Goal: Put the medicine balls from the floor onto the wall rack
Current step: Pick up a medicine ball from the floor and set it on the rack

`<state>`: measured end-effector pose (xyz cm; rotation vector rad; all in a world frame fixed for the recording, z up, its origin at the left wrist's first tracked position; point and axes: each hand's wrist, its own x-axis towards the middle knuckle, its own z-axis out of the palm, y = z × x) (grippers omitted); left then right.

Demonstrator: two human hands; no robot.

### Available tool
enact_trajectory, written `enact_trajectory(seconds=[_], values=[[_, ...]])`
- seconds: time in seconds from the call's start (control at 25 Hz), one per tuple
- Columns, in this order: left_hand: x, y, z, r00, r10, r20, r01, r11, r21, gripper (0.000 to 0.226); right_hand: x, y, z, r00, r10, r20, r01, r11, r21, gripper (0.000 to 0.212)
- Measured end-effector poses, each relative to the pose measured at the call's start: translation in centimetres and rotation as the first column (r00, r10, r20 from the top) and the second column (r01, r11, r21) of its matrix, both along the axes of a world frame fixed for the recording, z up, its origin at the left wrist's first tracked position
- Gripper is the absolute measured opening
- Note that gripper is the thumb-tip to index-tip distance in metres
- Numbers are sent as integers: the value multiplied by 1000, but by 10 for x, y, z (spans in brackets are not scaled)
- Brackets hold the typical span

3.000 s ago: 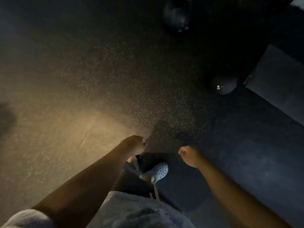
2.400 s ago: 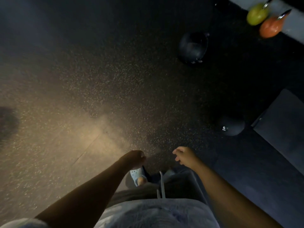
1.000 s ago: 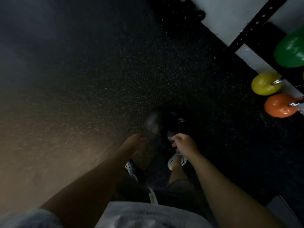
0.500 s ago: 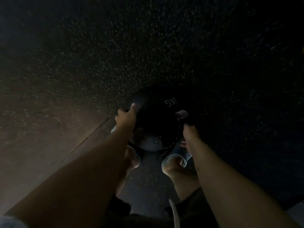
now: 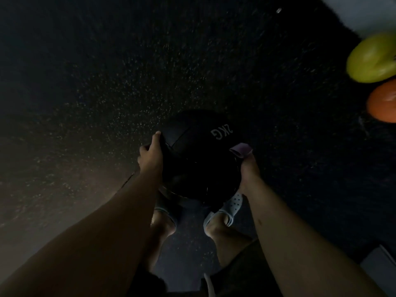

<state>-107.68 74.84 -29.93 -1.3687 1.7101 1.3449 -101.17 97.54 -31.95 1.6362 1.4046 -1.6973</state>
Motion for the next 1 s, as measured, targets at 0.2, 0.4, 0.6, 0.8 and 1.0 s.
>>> enact_trajectory(seconds=[0.2, 0.4, 0.6, 0.8, 1.0], values=[[-66, 83, 193, 977, -108, -181, 127, 988, 93, 88, -47, 75, 200, 954, -179, -239, 197, 979, 54, 66], [-117, 177, 412, 865, -174, -470, 316, 917, 243, 97, -72, 151, 436, 788, -245, -565, 417, 887, 198, 85], [-118, 266, 608, 686, -134, -716, 514, 785, 346, 103, -39, 223, 641, 579, -224, -784, 658, 697, 286, 73], [-84, 348, 760, 483, -54, -874, 716, 599, 359, 116, 30, 276, 798, 377, -90, -922, 804, 526, 278, 58], [-36, 420, 847, 376, 62, -925, 815, 453, 362, 98, 92, 320, 887, 264, 26, -964, 873, 418, 250, 52]])
